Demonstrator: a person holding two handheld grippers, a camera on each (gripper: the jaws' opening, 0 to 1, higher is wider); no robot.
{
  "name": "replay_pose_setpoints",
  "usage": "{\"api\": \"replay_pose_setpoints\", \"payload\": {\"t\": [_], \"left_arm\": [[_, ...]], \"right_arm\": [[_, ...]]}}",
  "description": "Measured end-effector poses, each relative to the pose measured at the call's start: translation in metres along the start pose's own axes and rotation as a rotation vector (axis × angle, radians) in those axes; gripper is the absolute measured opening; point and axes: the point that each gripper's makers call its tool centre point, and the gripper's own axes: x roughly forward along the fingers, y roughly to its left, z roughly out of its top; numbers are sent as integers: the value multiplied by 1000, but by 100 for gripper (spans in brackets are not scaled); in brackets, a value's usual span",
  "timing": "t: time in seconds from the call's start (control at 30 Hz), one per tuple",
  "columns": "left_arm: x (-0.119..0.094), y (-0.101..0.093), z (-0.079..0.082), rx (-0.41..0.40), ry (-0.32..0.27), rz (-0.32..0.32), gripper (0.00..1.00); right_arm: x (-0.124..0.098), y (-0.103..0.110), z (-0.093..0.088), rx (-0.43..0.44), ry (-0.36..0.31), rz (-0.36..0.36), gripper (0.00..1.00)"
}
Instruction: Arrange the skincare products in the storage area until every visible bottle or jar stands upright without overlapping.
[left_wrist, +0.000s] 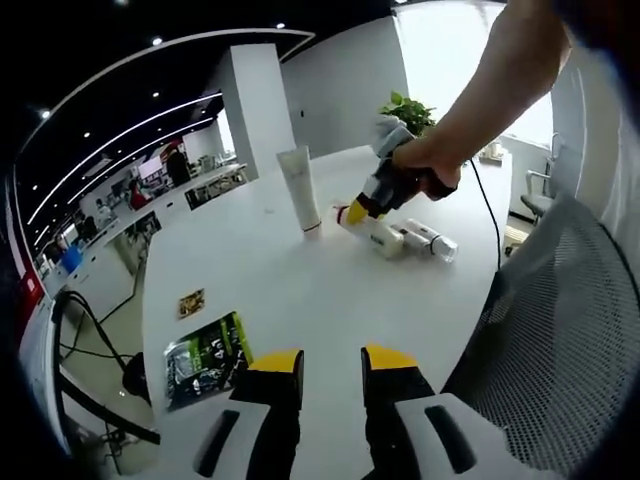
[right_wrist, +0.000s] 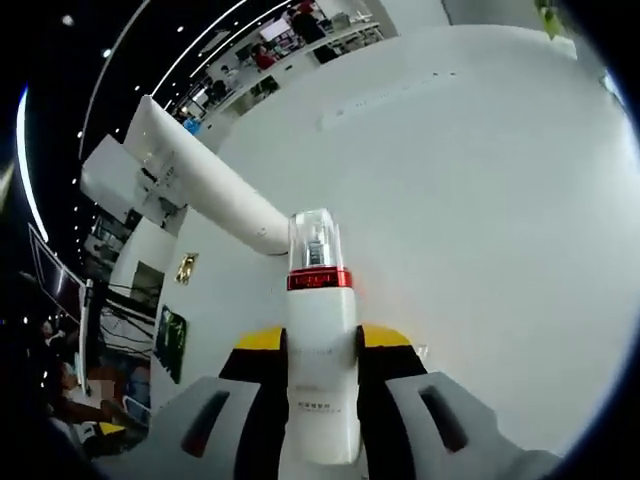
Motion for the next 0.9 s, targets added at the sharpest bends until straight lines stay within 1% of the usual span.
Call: {"api": "replay_pose_setpoints", "payload": {"t": [0.13, 0.17, 0.3, 0.4, 0.6, 0.67, 0.8, 0.87, 0.9], "left_arm": [[1, -1, -1, 0, 7, -5, 24], [1, -1, -1, -1, 8, -6, 24], [2, -3, -1, 0, 9, -17, 24], [2, -6, 1, -2, -2, -32, 24], [3, -12, 0, 5, 6, -57, 24], [3, -14, 0, 5, 4, -70, 25], [3, -19, 2, 14, -2, -89, 25], [2, -26, 6, 3, -23, -130, 26], [2, -28, 8, 1, -31, -136, 27]], "right_arm": [[-13, 10, -3, -51, -59, 50, 22], [-16, 14, -3, -64, -74, 74, 22], [-26, 23, -8, -85, -104, 110, 22], [-34, 28, -12, -80, -129, 134, 22], [-43, 40, -20, -88, -142, 180, 22], [-50, 47, -25, -86, -146, 204, 22], [-57, 58, -26, -91, -164, 241, 22], [-62, 67, -28, -89, -177, 267, 22], [-64, 70, -29, -90, -182, 279, 22]]}}
